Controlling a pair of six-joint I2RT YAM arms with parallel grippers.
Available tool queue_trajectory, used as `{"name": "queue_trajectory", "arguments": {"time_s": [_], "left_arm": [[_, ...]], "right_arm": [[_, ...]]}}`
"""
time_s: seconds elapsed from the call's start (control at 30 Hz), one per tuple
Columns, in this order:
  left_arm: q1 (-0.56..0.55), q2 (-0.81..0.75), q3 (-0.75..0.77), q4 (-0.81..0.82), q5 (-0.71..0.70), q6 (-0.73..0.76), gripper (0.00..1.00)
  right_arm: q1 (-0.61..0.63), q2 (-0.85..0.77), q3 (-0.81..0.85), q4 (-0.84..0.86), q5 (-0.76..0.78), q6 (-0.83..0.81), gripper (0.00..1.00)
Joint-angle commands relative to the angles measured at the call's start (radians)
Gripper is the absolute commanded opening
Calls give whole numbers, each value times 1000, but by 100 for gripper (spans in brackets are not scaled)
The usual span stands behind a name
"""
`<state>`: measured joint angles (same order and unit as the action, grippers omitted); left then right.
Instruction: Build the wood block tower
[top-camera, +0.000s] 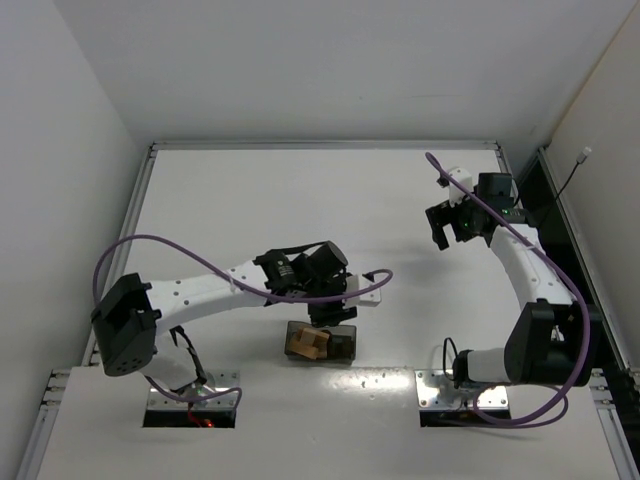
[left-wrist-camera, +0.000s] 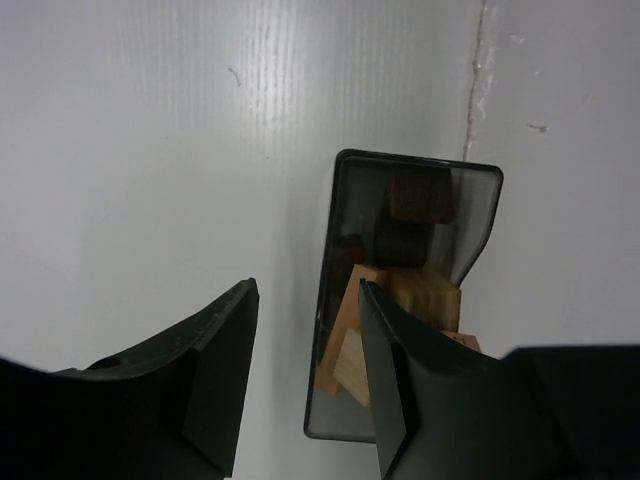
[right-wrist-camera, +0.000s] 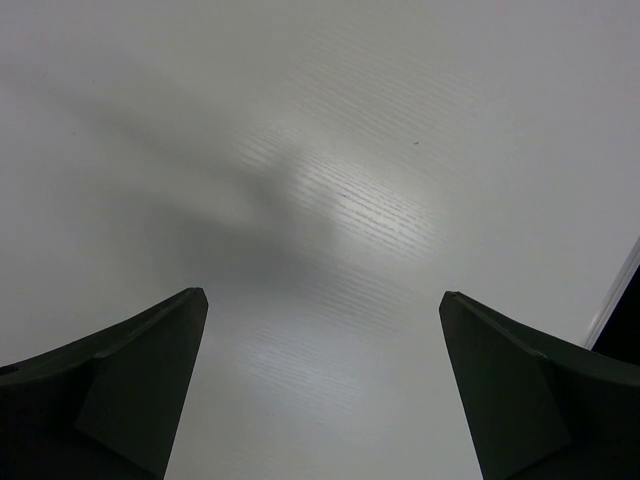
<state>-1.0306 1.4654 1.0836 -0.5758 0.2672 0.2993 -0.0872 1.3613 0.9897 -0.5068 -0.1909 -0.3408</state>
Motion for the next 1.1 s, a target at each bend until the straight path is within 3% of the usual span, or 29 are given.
{"name": "queue_trajectory", "arguments": {"time_s": [0.0, 0.47, 1.07], "left_arm": [[-34, 18, 35, 50, 9, -23, 41], [-101, 82, -21, 123, 9, -23, 41], [-37, 176, -74, 191, -20, 40, 41]], "right_arm": [[7, -14, 7, 13, -5, -17, 100], [-2, -5, 7, 13, -5, -17, 100], [-2, 24, 7, 4, 4, -17, 100]]}}
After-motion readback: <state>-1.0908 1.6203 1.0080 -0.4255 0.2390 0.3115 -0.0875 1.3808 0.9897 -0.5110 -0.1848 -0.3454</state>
